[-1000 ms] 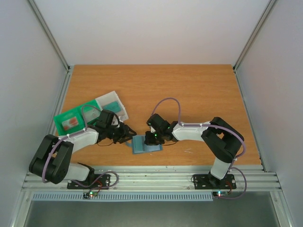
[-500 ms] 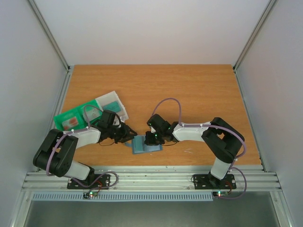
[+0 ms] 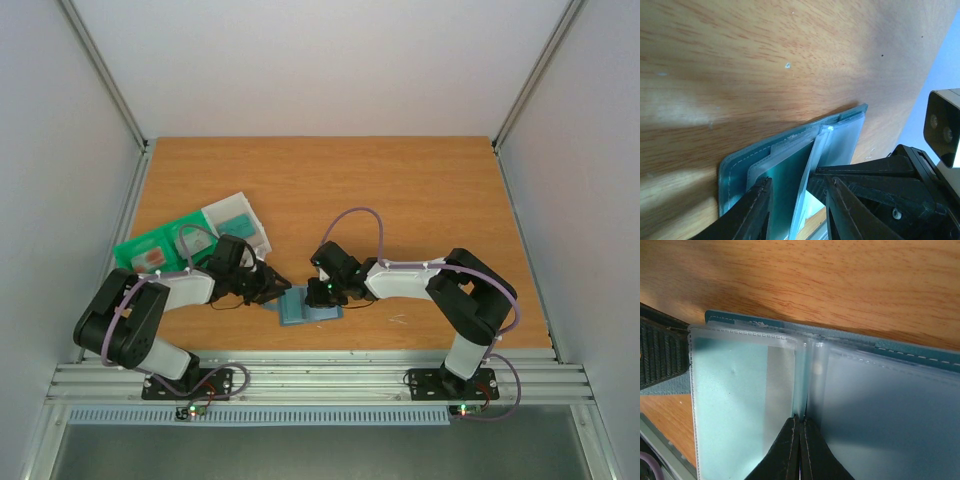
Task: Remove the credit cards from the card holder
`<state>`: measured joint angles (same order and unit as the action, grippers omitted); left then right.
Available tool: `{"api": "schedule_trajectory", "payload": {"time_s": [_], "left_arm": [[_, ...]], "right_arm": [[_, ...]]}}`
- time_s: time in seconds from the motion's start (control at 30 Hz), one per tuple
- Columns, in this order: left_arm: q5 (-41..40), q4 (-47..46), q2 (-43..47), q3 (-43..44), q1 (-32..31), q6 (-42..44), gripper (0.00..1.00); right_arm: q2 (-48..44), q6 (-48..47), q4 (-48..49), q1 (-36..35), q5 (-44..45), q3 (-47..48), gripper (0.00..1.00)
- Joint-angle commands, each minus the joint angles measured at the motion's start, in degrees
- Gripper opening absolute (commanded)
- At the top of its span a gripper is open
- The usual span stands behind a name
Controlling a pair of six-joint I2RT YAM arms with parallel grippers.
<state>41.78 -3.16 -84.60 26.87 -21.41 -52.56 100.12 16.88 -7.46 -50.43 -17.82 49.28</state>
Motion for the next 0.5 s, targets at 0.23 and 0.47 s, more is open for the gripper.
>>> {"api": "schedule_trajectory", "payload": {"time_s": [0.23, 0.47], "left_arm": [[0.8, -5.7, -1.2, -0.7, -1.1, -1.9, 0.05], [-0.5, 0.2, -0.2, 0.8, -1.1, 0.3, 0.01]], "right_arm": [[-1.1, 0.3, -2.4, -0.3, 1.9, -1.7, 0.02], [-7.3, -2.8, -9.2, -0.2, 6.2, -0.1, 0.15]]}}
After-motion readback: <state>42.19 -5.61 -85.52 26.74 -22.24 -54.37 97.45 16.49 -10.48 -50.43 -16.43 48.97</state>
